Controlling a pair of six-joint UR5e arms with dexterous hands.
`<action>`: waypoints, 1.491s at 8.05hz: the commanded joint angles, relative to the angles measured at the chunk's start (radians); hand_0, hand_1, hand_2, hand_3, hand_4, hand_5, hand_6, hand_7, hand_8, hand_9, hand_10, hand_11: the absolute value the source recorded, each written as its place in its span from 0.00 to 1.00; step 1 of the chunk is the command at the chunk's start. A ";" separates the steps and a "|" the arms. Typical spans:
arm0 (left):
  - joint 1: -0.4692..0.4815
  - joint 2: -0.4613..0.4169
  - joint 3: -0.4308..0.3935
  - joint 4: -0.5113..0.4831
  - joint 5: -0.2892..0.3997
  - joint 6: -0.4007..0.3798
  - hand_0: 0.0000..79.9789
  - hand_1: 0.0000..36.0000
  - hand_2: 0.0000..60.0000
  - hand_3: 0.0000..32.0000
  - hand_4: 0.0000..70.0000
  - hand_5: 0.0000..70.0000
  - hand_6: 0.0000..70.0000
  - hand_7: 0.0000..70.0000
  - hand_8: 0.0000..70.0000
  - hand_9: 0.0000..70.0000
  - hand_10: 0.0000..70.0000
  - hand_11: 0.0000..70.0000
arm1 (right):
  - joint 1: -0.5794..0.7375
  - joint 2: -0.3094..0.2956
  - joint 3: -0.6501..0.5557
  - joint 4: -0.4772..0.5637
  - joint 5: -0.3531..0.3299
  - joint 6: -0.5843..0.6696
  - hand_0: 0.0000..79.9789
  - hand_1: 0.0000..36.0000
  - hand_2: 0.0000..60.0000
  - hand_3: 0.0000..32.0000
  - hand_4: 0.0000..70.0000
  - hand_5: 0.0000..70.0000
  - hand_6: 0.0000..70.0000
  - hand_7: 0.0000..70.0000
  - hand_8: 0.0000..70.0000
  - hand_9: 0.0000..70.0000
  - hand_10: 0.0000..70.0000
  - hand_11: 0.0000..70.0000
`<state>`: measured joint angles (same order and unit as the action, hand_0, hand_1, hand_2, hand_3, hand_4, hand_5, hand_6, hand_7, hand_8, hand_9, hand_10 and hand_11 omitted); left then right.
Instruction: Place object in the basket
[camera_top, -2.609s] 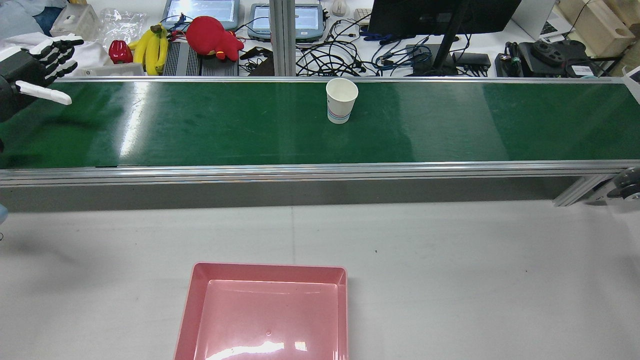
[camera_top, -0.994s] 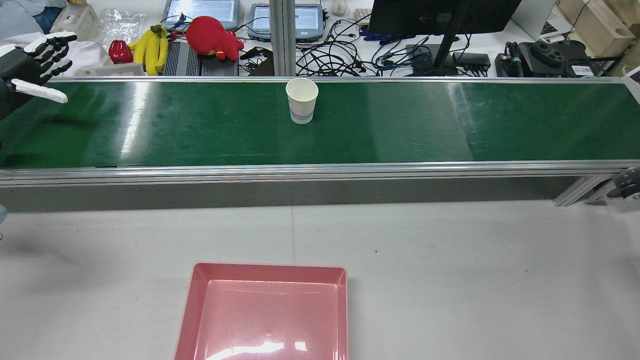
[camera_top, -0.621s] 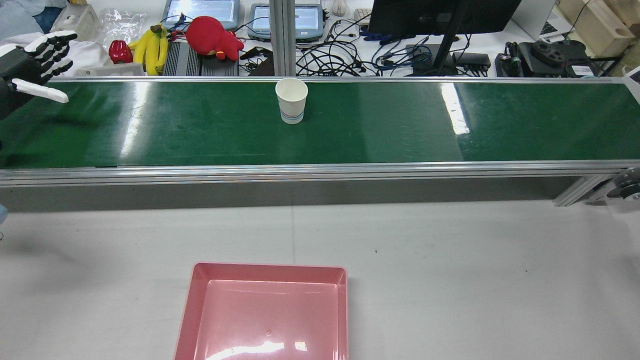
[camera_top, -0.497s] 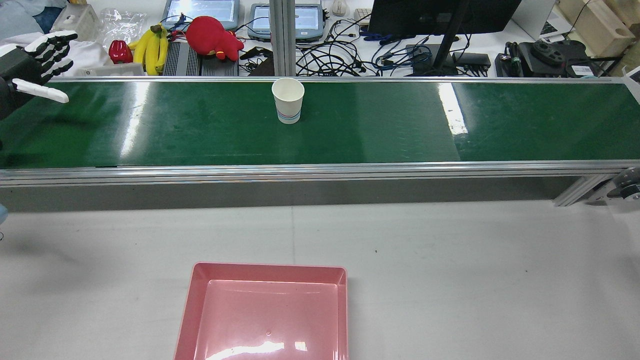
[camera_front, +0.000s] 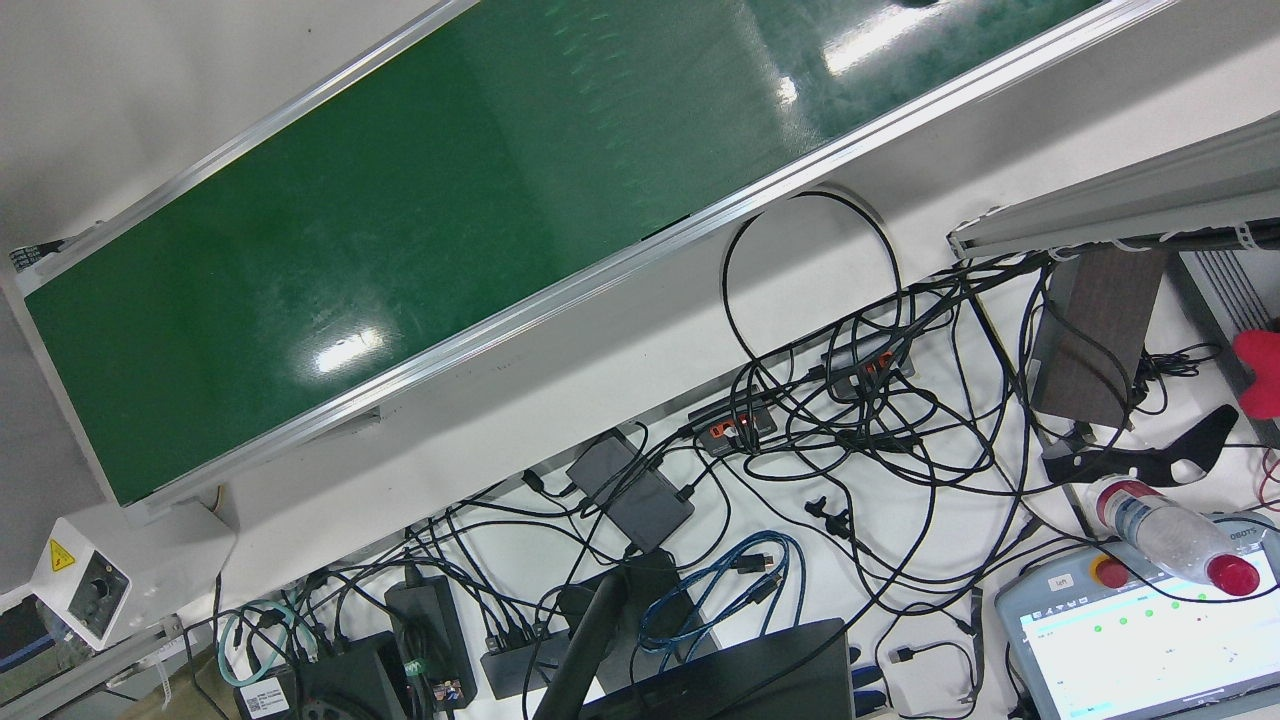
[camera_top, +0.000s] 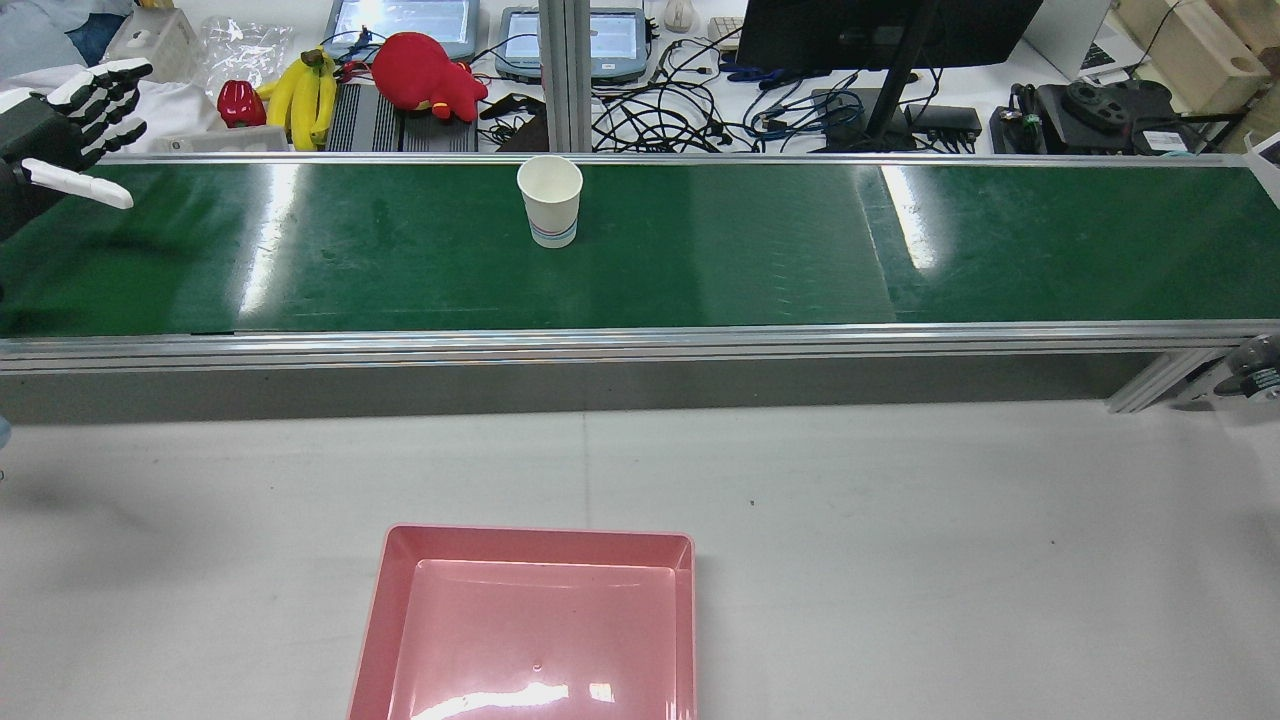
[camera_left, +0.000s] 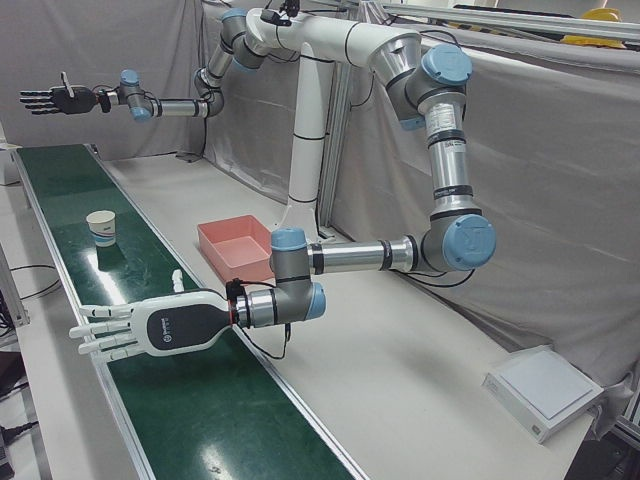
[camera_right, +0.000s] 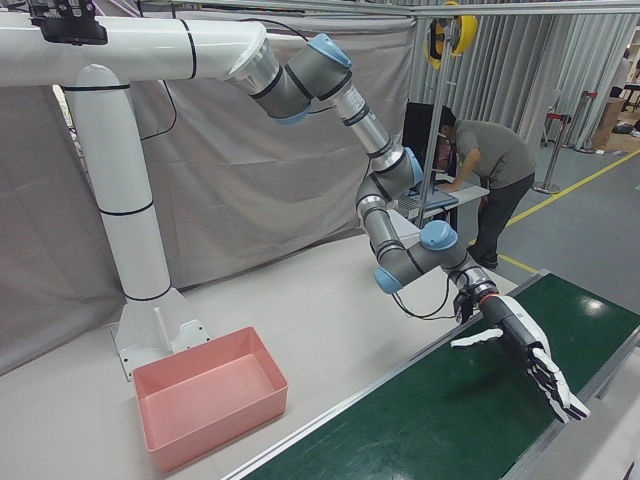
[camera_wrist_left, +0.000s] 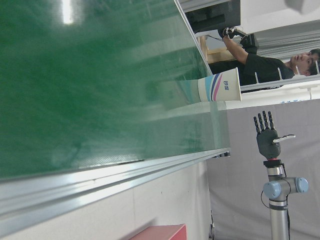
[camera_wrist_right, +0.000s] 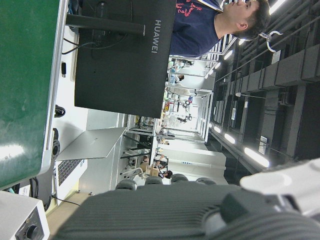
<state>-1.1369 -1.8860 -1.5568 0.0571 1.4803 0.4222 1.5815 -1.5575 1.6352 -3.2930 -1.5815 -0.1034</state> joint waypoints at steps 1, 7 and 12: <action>0.002 0.001 -0.002 -0.037 0.000 0.000 0.69 0.35 0.00 0.26 0.00 0.26 0.00 0.00 0.00 0.00 0.04 0.09 | 0.000 0.000 0.000 0.001 0.000 0.001 0.00 0.00 0.00 0.00 0.00 0.00 0.00 0.00 0.00 0.00 0.00 0.00; 0.062 -0.010 0.000 -0.022 -0.038 0.004 0.71 0.35 0.00 0.24 0.00 0.27 0.00 0.00 0.00 0.00 0.04 0.09 | 0.000 0.000 0.000 0.001 0.000 0.001 0.00 0.00 0.00 0.00 0.00 0.00 0.00 0.00 0.00 0.00 0.00 0.00; 0.063 0.004 -0.002 -0.092 -0.112 0.007 0.69 0.32 0.00 0.34 0.00 0.26 0.00 0.00 0.00 0.00 0.03 0.08 | 0.000 0.000 0.000 0.001 0.000 0.001 0.00 0.00 0.00 0.00 0.00 0.00 0.00 0.00 0.00 0.00 0.00 0.00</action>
<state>-1.0769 -1.8910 -1.5574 -0.0137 1.4148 0.4265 1.5818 -1.5570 1.6352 -3.2928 -1.5815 -0.1035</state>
